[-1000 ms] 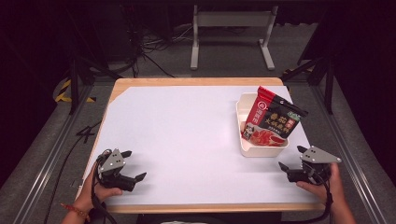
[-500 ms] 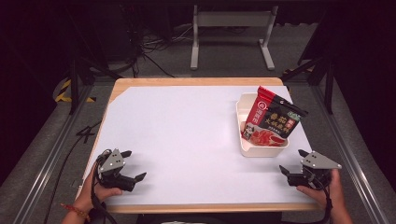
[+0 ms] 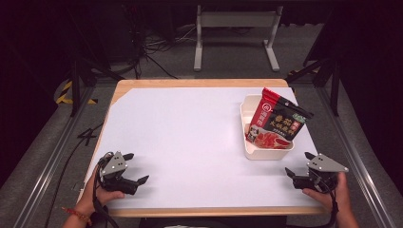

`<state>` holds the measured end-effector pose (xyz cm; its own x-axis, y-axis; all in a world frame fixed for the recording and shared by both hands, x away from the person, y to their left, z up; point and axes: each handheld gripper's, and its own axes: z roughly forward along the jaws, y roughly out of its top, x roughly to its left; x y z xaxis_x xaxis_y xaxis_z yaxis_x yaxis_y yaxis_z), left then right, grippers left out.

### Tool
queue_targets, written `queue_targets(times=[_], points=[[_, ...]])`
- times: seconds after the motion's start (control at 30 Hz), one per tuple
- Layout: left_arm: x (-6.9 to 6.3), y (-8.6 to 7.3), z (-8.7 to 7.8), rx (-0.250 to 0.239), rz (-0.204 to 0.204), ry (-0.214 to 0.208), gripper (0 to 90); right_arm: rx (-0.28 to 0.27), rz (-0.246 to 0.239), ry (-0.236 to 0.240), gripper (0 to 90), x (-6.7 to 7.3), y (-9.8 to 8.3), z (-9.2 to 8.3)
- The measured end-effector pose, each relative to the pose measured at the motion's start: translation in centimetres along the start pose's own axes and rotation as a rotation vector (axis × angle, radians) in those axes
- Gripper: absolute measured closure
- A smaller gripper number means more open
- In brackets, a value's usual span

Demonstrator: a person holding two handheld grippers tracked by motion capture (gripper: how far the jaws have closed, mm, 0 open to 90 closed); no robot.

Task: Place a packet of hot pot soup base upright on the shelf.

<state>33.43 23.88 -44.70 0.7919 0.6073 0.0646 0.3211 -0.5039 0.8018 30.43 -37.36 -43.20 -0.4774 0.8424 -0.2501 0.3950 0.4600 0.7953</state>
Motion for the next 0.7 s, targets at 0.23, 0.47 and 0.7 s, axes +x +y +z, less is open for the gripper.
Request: queue_targets(times=[0.23, 0.47, 0.7], points=[[0.04, 0.07, 0.05, 0.004, 0.003, 0.005, 5.2, -0.007, 0.0, -0.004, 10.5, -0.04, -0.07, -0.04], [0.16, 0.11, 0.12, 0.002, -0.004, 0.009, 5.2, -0.012, 0.01, -0.009, 9.9, -0.12, -0.22, -0.17], [0.19, 0.16, 0.22, 0.003, -0.005, 0.008, 5.3, -0.011, 0.015, -0.013, 9.3, -0.13, -0.31, -0.03]])
